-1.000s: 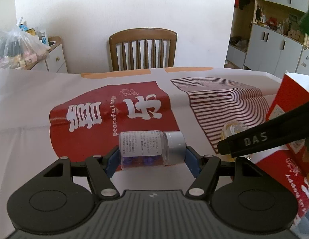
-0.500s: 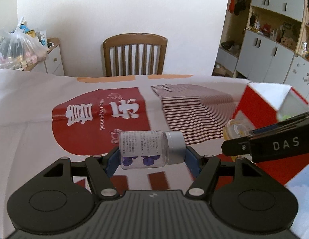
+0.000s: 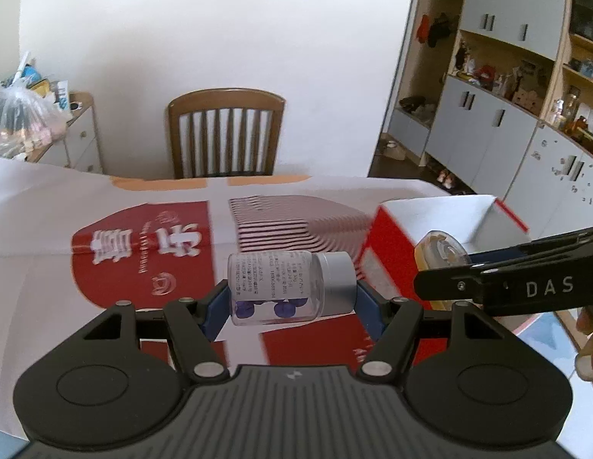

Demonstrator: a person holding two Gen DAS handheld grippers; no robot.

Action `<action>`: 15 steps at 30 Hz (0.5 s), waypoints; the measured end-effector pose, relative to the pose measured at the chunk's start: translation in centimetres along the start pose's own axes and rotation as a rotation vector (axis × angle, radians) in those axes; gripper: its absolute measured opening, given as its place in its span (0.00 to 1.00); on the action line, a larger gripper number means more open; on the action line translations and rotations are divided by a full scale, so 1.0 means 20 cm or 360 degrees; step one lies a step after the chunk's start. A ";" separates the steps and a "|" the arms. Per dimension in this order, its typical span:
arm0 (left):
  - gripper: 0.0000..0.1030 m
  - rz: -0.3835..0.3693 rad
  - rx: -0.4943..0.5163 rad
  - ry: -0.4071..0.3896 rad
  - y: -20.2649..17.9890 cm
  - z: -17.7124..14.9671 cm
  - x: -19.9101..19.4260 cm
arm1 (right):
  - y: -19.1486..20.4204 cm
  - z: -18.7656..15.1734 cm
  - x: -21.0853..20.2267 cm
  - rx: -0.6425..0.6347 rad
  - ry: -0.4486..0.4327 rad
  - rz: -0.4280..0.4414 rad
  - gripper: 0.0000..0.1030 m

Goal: Organize rigid objects
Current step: 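Carry the pill bottle and tape roller over the cardboard box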

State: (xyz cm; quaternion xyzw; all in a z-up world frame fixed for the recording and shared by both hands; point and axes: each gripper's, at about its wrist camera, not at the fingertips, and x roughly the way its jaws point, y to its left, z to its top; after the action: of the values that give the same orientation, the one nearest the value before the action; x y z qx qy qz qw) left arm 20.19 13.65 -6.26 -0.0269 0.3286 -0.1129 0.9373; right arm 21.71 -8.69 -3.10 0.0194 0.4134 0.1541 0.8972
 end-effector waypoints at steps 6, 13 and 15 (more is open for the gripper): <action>0.66 -0.0043 0.0038 -0.0019 -0.22 0.06 -0.01 | -0.19 -0.01 -0.12 0.0025 -0.0043 -0.0029 0.55; 0.66 -0.0073 0.0105 -0.0018 -0.50 0.10 0.05 | -0.46 -0.03 -0.21 0.0054 -0.0068 -0.0069 0.55; 0.66 -0.0083 0.0125 -0.0007 -0.58 0.10 0.08 | -0.54 -0.04 -0.23 0.0066 -0.0072 -0.0087 0.55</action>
State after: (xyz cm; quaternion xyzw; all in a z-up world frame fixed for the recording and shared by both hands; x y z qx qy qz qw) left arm 20.33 2.05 -4.23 0.0010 0.3210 -0.1501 0.9351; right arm 21.12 -20.43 -1.90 0.0302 0.3964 0.1205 0.9096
